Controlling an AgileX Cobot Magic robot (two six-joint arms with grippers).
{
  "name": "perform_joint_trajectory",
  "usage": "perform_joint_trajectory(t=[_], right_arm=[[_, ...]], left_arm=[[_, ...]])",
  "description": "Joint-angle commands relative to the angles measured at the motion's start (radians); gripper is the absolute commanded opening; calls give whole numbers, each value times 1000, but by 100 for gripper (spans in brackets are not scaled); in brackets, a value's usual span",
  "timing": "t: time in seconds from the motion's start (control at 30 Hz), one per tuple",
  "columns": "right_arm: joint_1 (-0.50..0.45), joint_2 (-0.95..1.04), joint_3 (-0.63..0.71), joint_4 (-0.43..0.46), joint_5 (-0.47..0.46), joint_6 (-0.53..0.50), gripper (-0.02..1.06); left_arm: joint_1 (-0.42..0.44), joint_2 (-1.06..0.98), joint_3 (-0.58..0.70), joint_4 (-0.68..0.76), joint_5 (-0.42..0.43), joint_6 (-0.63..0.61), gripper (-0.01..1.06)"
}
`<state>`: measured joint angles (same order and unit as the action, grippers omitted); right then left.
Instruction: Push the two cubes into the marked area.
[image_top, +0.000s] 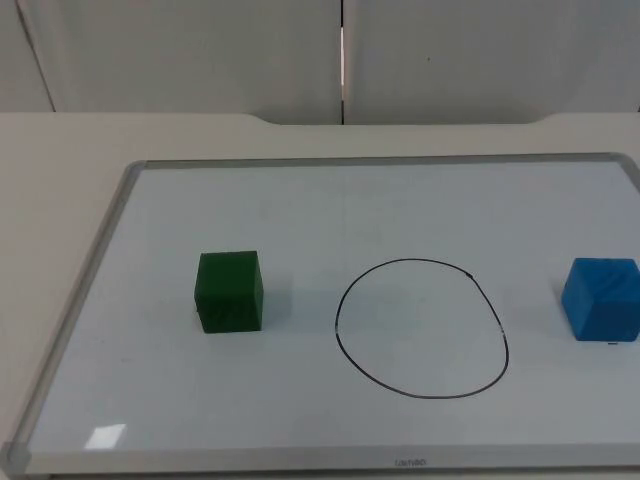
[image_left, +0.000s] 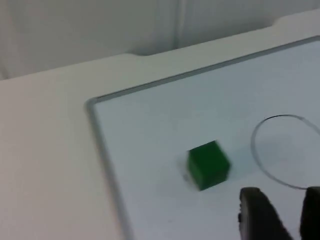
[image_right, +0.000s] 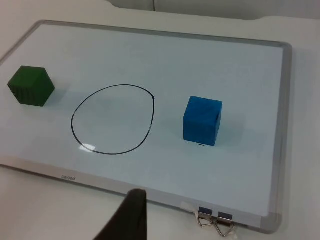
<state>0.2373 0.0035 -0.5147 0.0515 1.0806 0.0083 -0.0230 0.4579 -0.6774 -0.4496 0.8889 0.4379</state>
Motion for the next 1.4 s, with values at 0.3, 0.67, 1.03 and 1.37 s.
perform_joint_trajectory(t=[0.3,0.67,1.03,1.37], right_arm=[[-5,-3,0,-29,-3,3,105],[-5,-3,0,-75,-3,10,105],[-5,-3,0,-77,-3,10,105],[-5,-3,0,-77,-3,10,105]], left_arm=[[-6,245,-7,-187,-128,110,17],[-6,423,-7,-244,-225,110,13],[-70,563,-7,-283,-337,90,0],[-279,786,-7,-135,-565,-119,0]])
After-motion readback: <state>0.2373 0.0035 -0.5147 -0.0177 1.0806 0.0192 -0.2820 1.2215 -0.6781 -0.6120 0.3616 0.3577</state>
